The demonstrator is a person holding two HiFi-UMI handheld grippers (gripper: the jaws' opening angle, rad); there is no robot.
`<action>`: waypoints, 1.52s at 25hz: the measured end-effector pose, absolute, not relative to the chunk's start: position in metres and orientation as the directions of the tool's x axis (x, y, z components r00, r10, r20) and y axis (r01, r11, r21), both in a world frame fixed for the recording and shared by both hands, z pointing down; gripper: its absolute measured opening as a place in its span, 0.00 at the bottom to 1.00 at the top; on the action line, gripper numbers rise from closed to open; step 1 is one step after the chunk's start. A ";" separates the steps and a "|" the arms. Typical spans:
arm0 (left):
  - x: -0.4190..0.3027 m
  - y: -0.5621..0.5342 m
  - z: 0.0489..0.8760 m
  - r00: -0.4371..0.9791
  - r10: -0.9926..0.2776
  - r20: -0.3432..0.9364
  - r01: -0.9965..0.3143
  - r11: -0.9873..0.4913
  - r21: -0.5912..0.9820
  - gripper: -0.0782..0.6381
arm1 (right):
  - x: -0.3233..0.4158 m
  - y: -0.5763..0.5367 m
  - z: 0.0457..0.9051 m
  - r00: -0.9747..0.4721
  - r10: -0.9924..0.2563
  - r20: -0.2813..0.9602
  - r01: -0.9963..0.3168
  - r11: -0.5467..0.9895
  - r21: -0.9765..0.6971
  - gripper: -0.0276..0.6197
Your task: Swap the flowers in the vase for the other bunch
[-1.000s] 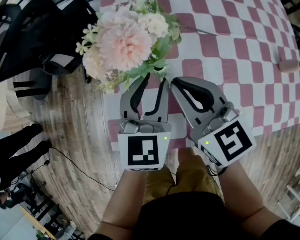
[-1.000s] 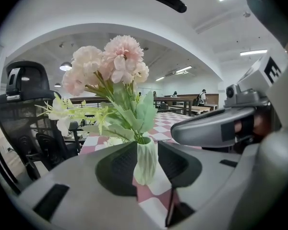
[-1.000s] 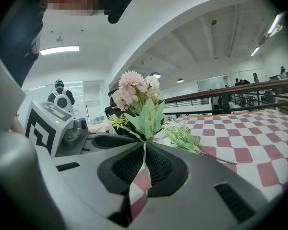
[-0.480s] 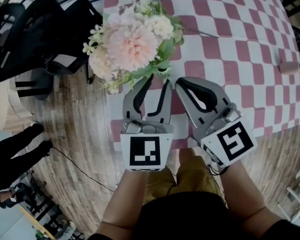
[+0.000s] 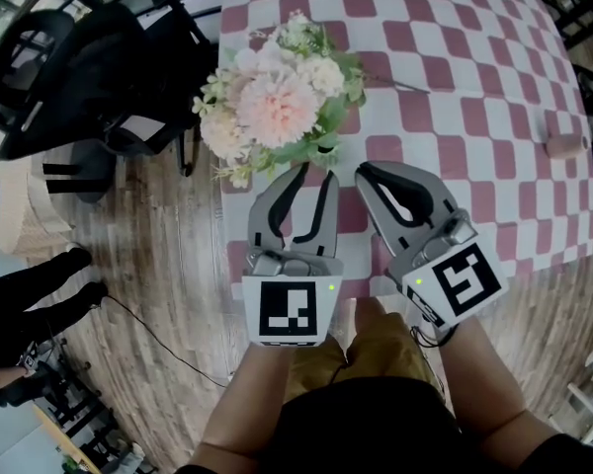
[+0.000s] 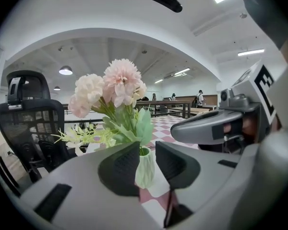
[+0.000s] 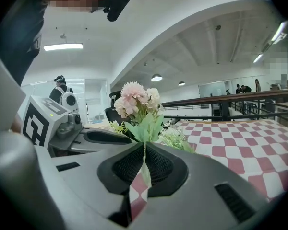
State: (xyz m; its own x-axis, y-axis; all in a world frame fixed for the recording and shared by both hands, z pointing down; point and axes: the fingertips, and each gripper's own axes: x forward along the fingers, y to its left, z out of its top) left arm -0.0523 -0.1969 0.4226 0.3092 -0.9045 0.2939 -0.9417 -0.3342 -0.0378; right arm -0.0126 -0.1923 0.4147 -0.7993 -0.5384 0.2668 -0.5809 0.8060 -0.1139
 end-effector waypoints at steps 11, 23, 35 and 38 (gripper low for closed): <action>-0.043 -0.186 0.386 0.294 -0.923 0.249 -0.945 -0.320 -0.070 0.19 | 0.001 -0.190 0.384 -0.809 -0.535 0.241 -0.565 0.822 -0.072 0.10; -0.040 -0.192 0.339 0.307 -0.935 0.179 -0.940 -0.327 -0.095 0.12 | 0.005 -0.193 0.344 -0.831 -0.519 0.199 -0.532 0.847 -0.014 0.10; -0.046 -0.190 0.299 0.336 -0.934 0.121 -0.932 -0.348 -0.101 0.12 | -0.013 -0.179 0.314 -0.859 -0.485 0.163 -0.496 0.868 -0.032 0.10; -0.050 -0.191 0.290 0.339 -0.935 0.106 -0.932 -0.349 -0.095 0.12 | -0.016 -0.179 0.309 -0.856 -0.492 0.161 -0.501 0.866 -0.017 0.10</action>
